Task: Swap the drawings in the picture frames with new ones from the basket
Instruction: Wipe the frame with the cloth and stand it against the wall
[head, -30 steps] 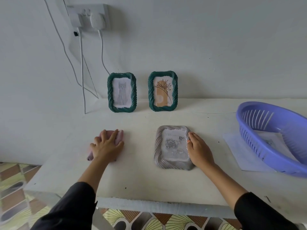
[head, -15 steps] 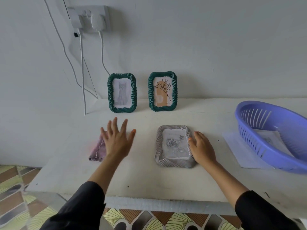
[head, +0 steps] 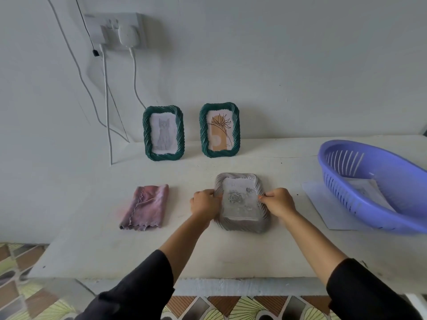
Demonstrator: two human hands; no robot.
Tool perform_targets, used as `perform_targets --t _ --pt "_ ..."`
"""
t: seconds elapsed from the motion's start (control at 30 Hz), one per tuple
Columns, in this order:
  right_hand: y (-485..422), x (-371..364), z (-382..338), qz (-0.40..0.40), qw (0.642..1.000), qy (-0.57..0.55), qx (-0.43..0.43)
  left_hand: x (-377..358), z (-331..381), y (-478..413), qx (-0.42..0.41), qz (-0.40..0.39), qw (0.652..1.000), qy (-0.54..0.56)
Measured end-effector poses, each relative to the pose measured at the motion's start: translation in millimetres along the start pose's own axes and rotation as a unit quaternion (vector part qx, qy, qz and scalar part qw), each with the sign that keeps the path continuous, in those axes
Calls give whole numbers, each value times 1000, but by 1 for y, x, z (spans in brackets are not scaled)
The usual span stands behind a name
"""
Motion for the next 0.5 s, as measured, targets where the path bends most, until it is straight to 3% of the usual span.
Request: perform_targets --t 0.07,0.17,0.3,0.5 --pt "0 4 -1 -32 987 -150 -37 7 5 1 21 -29 986 165" --pt "4 11 -6 -145 916 -351 -127 14 14 2 65 -75 942 319" --pt "4 23 -12 -273 888 -353 -107 16 24 3 63 -107 928 352" --pt "-20 47 -25 -291 897 -320 -87 18 55 5 7 -111 929 352"
Point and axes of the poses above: each hand's wrist, its own y-axis away from the middle knuckle, its own x-axis out of the back of the hand, z = x × y, the point moved 2 cm from there along -y, towards the middle knuckle, and after that the axes turned 3 degrees about z, right-handed, at the moved point
